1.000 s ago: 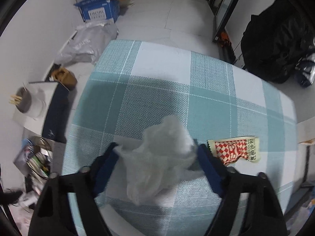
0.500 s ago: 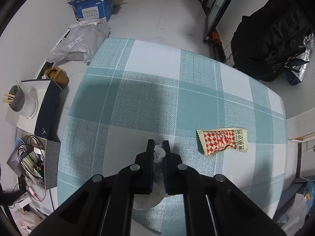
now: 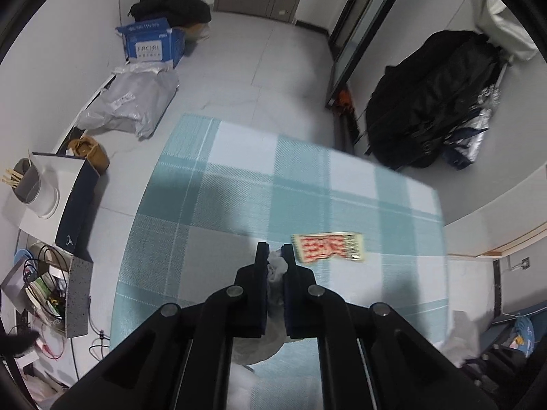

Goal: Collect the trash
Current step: 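Carry both held tissues over to the white trash bin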

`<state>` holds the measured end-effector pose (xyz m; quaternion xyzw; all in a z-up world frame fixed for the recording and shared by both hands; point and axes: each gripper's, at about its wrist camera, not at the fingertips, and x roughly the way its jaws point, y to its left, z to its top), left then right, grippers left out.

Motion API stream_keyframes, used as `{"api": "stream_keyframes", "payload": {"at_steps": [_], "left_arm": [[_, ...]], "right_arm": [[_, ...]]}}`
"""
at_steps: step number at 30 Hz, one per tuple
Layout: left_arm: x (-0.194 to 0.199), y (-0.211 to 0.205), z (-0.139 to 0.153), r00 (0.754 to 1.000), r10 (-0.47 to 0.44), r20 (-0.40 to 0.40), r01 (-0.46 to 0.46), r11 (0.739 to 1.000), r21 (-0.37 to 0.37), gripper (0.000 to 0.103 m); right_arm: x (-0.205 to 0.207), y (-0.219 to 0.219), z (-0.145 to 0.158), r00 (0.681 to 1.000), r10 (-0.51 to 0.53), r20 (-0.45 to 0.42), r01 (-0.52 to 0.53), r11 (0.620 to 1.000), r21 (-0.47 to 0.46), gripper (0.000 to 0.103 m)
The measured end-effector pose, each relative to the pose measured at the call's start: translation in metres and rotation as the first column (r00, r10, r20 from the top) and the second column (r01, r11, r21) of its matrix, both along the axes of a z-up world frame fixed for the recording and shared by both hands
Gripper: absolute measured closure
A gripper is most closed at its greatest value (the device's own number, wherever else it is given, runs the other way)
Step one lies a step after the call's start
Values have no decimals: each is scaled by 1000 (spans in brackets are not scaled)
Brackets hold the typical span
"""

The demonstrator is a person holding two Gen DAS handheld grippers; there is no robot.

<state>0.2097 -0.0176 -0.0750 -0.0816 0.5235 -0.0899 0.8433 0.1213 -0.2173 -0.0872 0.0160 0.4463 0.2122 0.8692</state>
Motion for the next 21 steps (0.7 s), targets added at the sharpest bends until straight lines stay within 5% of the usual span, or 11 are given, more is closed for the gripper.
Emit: {"api": "stream_keyframes", "payload": {"at_steps": [11, 21], "left_arm": [[-33, -11, 59, 988, -75, 138, 80, 996, -36, 100], [-72, -30, 121, 950, -138, 280, 165, 983, -76, 100]], "right_arm": [[-16, -9, 23, 999, -25, 46, 23, 999, 45, 96], [-49, -30, 86, 985, -82, 151, 67, 993, 99, 96]]}}
